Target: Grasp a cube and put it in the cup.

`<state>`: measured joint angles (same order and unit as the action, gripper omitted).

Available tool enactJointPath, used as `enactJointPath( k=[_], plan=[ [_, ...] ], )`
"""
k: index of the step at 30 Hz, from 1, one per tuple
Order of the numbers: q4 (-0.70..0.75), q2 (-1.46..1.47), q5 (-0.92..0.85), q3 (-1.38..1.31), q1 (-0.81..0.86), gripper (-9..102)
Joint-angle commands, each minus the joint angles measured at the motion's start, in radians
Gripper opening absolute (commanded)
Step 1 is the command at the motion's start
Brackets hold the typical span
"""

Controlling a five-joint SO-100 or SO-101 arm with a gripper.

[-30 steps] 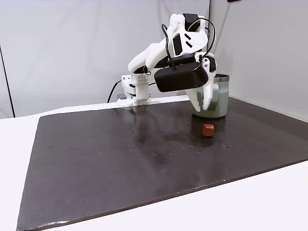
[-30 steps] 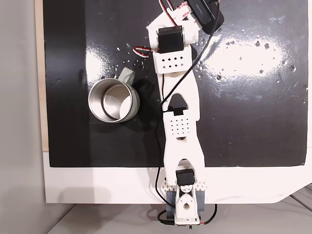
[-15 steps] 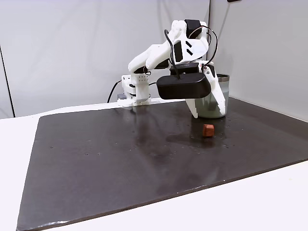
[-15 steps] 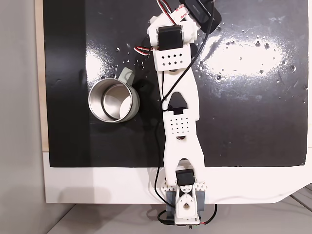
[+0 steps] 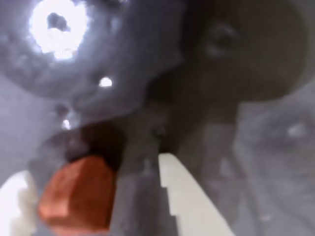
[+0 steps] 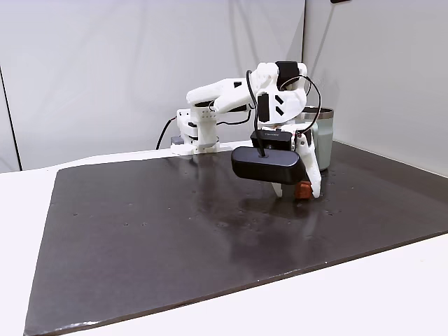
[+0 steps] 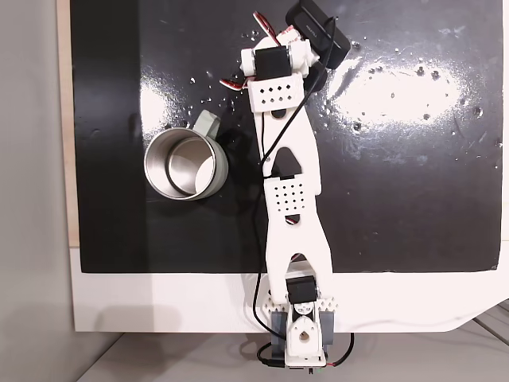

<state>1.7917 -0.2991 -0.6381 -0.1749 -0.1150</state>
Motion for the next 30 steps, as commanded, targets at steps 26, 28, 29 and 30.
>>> enactJointPath(
  k=[26, 28, 29, 30],
  plan=[
    [0.008, 0.120, 0.123, -0.181, -0.071, 13],
    [0.008, 0.123, 0.143, -0.183, -0.074, 11],
    [0.006, 0.124, 0.150, -0.183, -0.075, 9],
    [0.006, 0.126, 0.156, -0.183, -0.075, 9]
  ],
)
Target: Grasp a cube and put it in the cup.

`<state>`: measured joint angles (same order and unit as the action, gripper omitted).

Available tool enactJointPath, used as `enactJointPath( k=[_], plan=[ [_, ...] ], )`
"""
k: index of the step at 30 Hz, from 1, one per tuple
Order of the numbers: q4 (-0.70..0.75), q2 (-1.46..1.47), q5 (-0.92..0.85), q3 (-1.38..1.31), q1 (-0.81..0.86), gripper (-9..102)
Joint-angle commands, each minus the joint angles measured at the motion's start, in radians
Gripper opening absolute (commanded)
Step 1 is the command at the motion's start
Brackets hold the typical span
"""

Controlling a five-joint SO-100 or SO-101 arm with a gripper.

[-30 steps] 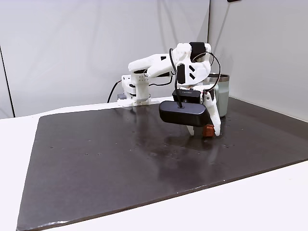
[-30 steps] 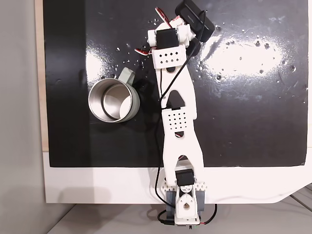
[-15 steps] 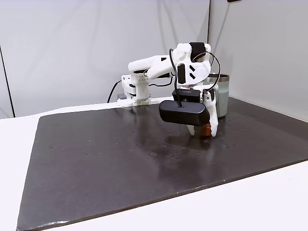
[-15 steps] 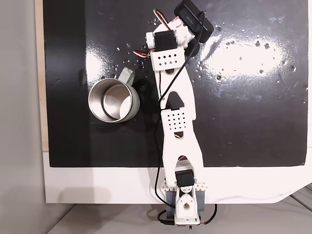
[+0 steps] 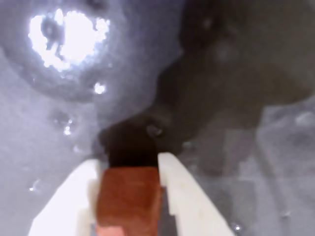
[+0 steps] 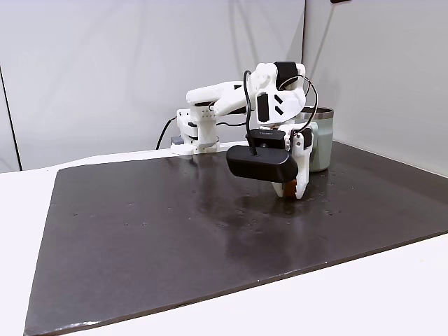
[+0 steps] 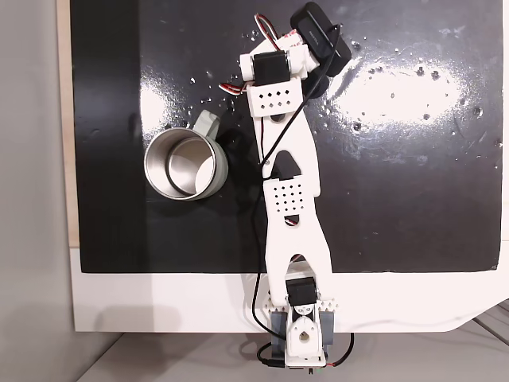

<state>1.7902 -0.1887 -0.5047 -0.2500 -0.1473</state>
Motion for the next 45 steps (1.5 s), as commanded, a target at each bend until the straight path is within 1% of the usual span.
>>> enactJointPath(
  k=[1, 12, 23, 30, 40, 45],
  plan=[
    [0.006, 0.015, 0.029, -0.107, -0.043, 8],
    [0.006, -0.029, 0.077, -0.107, -0.025, 5],
    [0.011, -0.290, 0.150, -0.080, 0.023, 5],
    [0.011, -0.549, 0.164, 0.055, 0.054, 6],
    [0.011, -0.960, 0.138, 0.322, 0.046, 6],
    [0.011, -1.092, 0.123, 0.439, 0.046, 6]
  ],
)
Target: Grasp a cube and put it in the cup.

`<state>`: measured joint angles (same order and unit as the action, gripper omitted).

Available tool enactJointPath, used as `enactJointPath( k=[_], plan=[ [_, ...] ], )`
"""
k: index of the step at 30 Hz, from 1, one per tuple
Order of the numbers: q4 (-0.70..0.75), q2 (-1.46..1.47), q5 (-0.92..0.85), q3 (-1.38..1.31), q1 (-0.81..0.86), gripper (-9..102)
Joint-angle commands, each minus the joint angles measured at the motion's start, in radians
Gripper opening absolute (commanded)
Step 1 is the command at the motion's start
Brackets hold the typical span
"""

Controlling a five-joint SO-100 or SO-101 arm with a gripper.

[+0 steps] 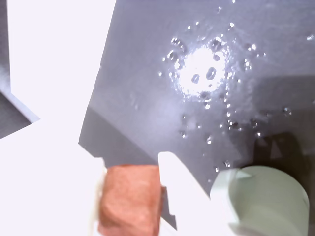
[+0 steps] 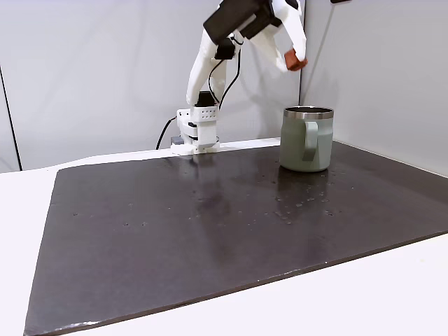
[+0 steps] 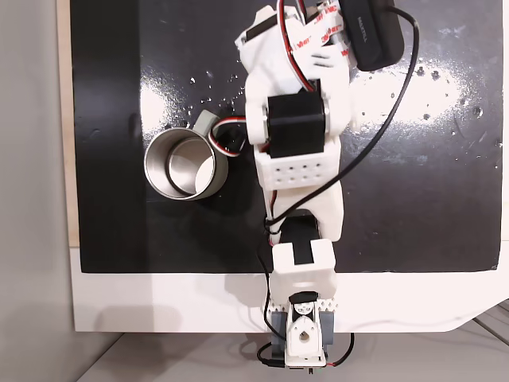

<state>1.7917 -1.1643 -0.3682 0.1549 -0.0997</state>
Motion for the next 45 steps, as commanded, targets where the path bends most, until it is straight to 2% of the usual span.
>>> enactJointPath(
  k=[1, 10, 24, 32, 45],
  plan=[
    [0.009, -0.132, -0.014, 0.051, -0.002, 6],
    [0.009, -0.235, -0.008, 0.190, -0.066, 5],
    [0.009, -0.512, -0.011, 0.670, -0.383, 4],
    [0.009, -0.532, -0.026, 0.868, -0.391, 3],
    [0.009, -0.454, -0.028, 0.950, -0.488, 2]
  ],
)
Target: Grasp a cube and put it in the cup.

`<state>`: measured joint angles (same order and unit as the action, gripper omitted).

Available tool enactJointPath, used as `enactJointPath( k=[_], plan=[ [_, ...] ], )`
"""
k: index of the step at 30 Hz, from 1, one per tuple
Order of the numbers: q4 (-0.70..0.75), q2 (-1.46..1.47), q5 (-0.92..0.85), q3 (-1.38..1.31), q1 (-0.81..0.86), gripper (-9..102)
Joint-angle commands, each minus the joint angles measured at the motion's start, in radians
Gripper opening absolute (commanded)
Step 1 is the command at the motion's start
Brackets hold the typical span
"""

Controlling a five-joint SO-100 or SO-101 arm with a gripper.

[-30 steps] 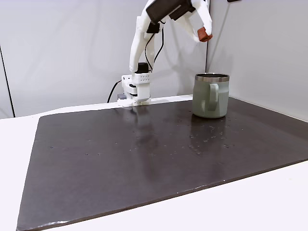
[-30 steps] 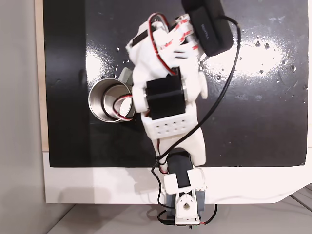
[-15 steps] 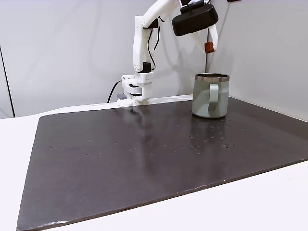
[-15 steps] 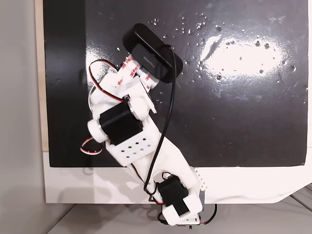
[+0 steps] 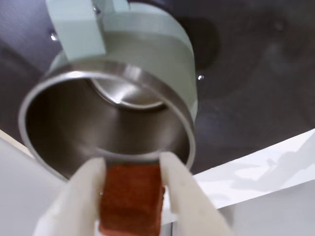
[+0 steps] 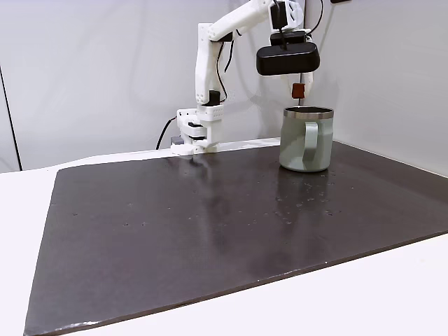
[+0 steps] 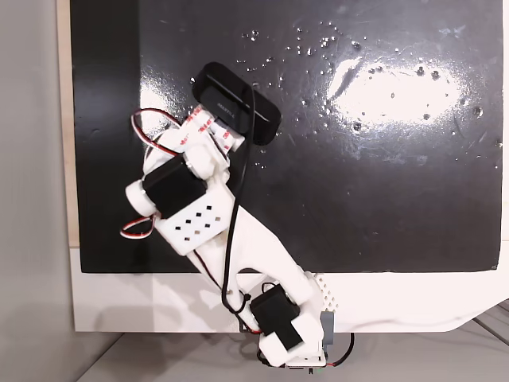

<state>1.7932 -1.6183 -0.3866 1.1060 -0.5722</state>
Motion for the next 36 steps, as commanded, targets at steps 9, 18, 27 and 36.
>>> enactJointPath(
  k=[9, 18, 27, 36],
  plan=[
    [0.008, 0.012, -0.008, 0.002, -0.048, 2],
    [0.008, 0.008, 0.011, 0.002, -0.040, 24],
    [0.008, -0.020, 0.012, 0.028, -0.040, 23],
    [0.008, -0.020, 0.009, 0.026, -0.043, 23]
  ],
)
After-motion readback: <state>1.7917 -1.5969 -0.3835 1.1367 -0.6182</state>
